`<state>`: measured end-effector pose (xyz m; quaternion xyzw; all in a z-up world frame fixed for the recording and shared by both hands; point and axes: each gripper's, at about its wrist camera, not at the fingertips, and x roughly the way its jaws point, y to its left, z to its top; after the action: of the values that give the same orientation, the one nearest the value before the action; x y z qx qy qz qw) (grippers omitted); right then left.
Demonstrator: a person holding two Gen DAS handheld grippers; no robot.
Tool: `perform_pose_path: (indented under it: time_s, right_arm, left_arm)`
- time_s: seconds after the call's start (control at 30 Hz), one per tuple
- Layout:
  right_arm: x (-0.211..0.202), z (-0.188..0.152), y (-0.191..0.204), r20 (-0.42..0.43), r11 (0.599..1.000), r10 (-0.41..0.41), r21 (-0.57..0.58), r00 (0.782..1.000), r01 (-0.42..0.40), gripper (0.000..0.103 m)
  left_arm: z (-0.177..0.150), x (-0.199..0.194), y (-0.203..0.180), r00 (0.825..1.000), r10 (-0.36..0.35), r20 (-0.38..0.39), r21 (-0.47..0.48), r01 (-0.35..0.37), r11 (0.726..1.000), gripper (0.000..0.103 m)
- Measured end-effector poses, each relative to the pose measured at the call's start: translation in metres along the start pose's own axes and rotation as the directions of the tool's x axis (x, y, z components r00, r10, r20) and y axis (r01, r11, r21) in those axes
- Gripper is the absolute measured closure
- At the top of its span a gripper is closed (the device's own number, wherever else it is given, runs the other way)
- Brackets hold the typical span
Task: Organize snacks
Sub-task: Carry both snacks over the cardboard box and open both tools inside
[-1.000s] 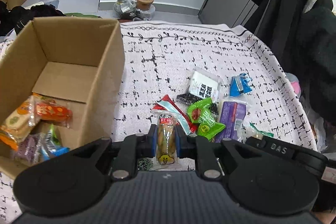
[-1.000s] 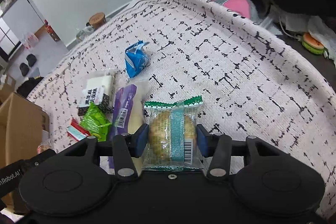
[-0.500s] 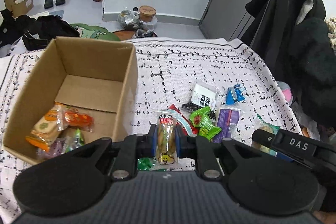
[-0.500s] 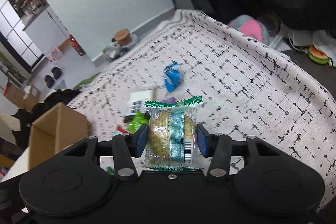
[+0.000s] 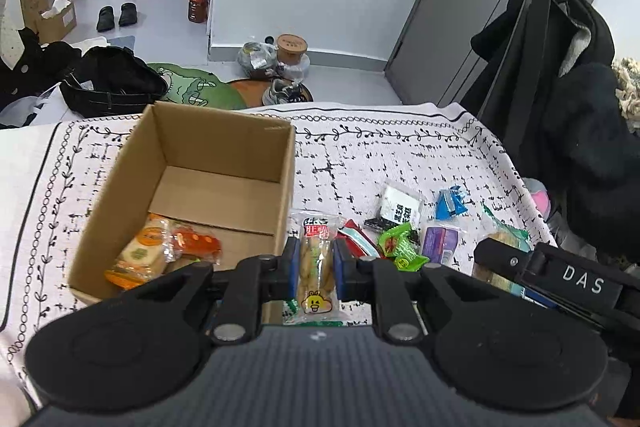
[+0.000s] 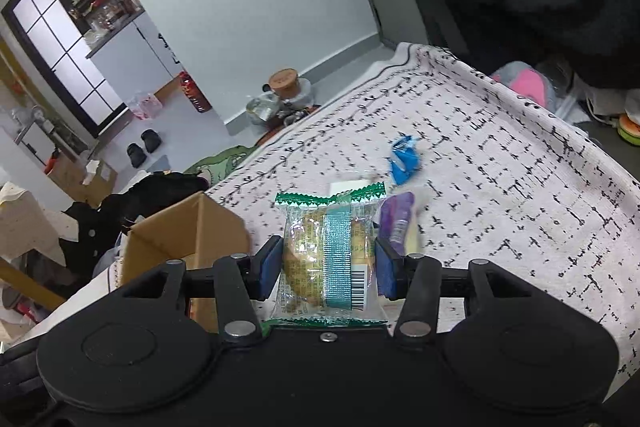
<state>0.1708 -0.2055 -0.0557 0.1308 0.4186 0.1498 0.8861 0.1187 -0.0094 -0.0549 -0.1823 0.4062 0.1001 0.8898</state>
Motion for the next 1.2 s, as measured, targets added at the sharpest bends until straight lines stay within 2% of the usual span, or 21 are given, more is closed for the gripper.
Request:
perform_pose_path:
  time_s: [0.57,0.9,1.2]
  right_arm:
    - [0.0,-0.009,0.049,0.022,0.998,0.012,-0.057,1.0,-0.011,0.056]
    - [0.016,-0.016,0.076,0.007,0.996,0.028,-0.079,1.0,-0.027,0.056]
    - [0.034,-0.019,0.104,-0.017,0.993,0.067,-0.094,0.998,-0.068,0.056]
  left_arm:
    - [0.011,-0.024,0.04,0.998,-0.027,0.048,-0.037,0.029,0.999,0.087]
    - [0.018,-0.014,0.078,0.999,0.008,0.049,-0.092,-0.003,0.996,0.087]
    - [0.018,0.001,0.103,0.999,0.044,0.001,-0.129,-0.043,0.991,0.083]
